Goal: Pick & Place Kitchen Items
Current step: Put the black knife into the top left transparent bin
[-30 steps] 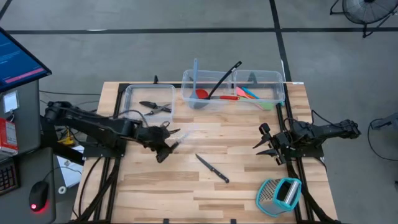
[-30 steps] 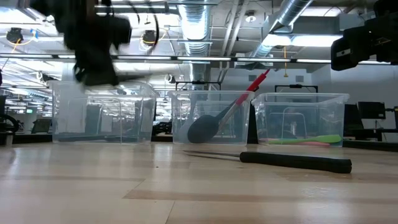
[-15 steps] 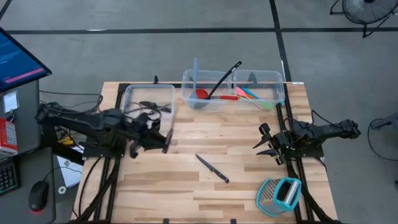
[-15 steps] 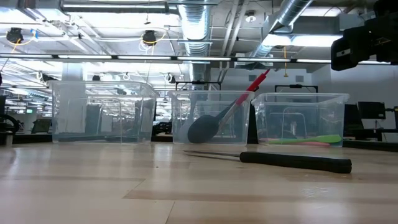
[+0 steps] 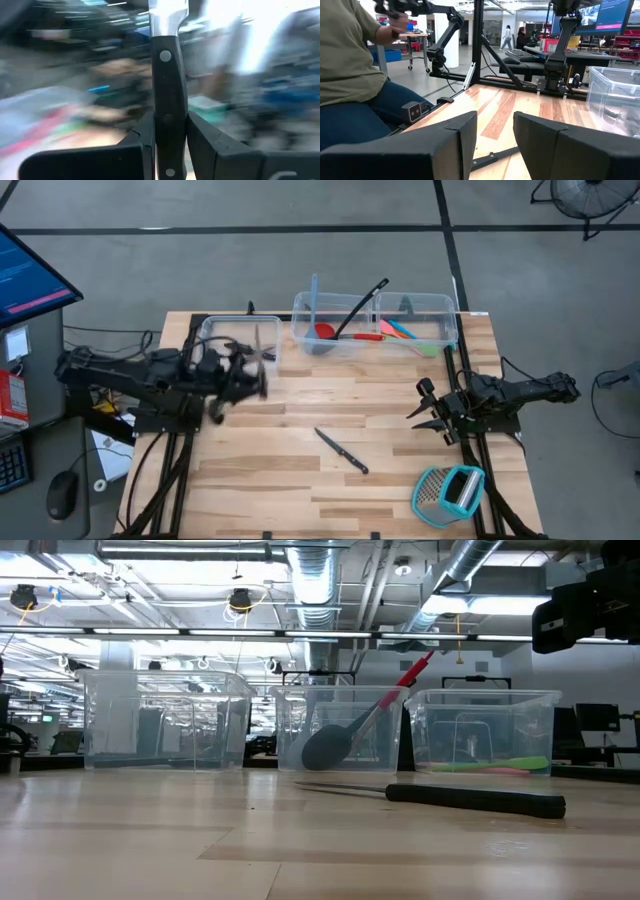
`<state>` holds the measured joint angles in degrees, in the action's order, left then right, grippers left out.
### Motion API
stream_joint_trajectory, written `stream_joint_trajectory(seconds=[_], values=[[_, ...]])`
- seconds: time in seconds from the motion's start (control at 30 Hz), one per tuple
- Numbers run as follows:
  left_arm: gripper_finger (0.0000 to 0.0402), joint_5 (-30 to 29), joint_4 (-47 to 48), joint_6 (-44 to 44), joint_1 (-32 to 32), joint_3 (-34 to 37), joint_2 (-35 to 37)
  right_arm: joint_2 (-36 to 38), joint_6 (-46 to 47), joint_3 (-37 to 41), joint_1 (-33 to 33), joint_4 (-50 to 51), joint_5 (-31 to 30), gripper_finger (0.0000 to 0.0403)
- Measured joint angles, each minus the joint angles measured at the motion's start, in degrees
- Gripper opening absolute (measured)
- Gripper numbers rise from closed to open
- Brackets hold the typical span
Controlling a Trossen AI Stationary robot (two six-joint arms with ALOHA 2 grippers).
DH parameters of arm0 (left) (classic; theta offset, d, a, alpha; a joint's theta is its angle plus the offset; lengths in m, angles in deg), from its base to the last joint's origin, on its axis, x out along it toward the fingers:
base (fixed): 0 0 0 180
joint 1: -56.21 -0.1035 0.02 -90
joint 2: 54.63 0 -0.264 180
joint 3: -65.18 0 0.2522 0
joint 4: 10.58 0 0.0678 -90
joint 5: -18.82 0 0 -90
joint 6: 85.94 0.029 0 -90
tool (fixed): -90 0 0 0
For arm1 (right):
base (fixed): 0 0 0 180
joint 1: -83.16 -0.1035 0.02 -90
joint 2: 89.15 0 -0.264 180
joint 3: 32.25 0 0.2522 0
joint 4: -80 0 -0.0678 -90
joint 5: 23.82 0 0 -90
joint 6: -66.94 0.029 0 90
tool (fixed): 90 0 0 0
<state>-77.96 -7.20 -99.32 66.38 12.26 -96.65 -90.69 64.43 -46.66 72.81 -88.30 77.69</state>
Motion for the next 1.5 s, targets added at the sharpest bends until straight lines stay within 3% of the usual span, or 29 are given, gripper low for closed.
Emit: stream_joint_trajectory(seconds=[0.2,0.3,0.53,0.77,0.9,1.17,1.5], values=[[0.0055,-31.79,14.27,4.25,-6.34,0.0,2.52,0.02,-0.01,0.0,0.0,0.0,0.0,0.0124],[0.0055,-36.33,17.11,6.42,-11.33,0.0,2.62,0.02,0.0,0.0,-0.01,0.0,0.0,0.0124],[0.0056,-33.95,26.22,13.76,-24.41,-0.19,2.25,0.0,-0.01,0.0,-0.02,0.0,0.01,0.0124],[0.0056,-18.67,44.57,17.88,-37.57,-4.25,-0.39,0.01,-0.01,0.0,-0.02,0.0,0.01,0.0124],[0.0056,-15.94,49.87,21.19,-42.33,-4.79,-1.37,0.02,0.0,0.0,0.0,0.0,0.0,0.0124],[0.0056,-14.12,55.9,31.01,-47.64,-4.81,-1.59,0.02,0.0,0.0,0.0,0.0,0.02,0.0124],[0.0056,-8.21,59.98,32.51,-48.85,-4.83,-5.97,0.0,-0.01,0.0,-0.02,0.0,0.0,0.0124]])
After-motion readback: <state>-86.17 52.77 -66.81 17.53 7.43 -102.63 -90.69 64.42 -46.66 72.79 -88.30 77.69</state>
